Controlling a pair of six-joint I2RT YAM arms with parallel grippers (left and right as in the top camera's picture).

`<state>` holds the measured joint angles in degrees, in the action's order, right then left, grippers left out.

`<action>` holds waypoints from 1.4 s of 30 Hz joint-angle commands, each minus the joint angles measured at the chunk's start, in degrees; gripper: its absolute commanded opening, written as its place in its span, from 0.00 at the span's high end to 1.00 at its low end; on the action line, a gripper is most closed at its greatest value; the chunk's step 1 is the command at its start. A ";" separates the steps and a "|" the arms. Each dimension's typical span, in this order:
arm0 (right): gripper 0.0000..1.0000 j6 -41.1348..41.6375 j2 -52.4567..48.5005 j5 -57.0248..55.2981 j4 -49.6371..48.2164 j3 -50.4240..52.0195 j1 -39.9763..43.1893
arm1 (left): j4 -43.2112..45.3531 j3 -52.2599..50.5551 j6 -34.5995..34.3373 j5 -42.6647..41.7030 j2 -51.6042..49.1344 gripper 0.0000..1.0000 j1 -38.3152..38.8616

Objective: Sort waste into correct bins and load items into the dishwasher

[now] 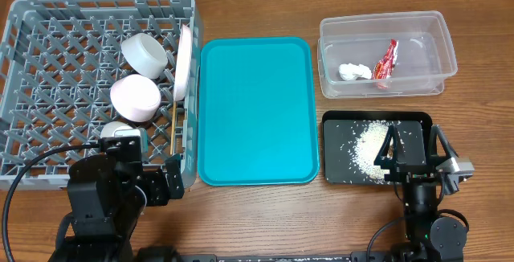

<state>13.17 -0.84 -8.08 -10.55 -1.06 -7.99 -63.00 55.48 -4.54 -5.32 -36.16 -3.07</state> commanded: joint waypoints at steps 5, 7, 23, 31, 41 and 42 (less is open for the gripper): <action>0.00 -9.16 0.70 2.36 5.20 0.61 0.35 | 0.00 -0.15 -0.37 -0.46 -0.20 0.00 0.22; 0.00 -8.68 0.70 3.17 10.47 0.61 0.35 | 0.00 -0.15 -0.37 -0.46 -0.20 0.00 0.22; 0.00 -8.70 0.68 5.20 15.15 0.61 1.01 | 0.00 -0.15 -0.37 -0.46 -0.20 0.00 0.22; 0.00 -8.70 0.68 5.20 15.17 0.61 0.98 | 0.00 -0.15 -0.37 -0.44 -0.20 0.00 0.22; 0.00 -8.70 0.68 5.20 15.17 0.61 0.98 | -0.02 -0.15 -0.37 -0.46 -0.20 0.00 0.22; 0.00 -8.70 0.68 5.20 15.17 0.61 0.98 | 0.00 -0.15 -0.37 -0.46 -0.20 0.00 0.22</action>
<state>4.80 -0.69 -3.18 4.84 -1.06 -7.20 -63.00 55.48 -4.54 -5.32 -36.16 -3.07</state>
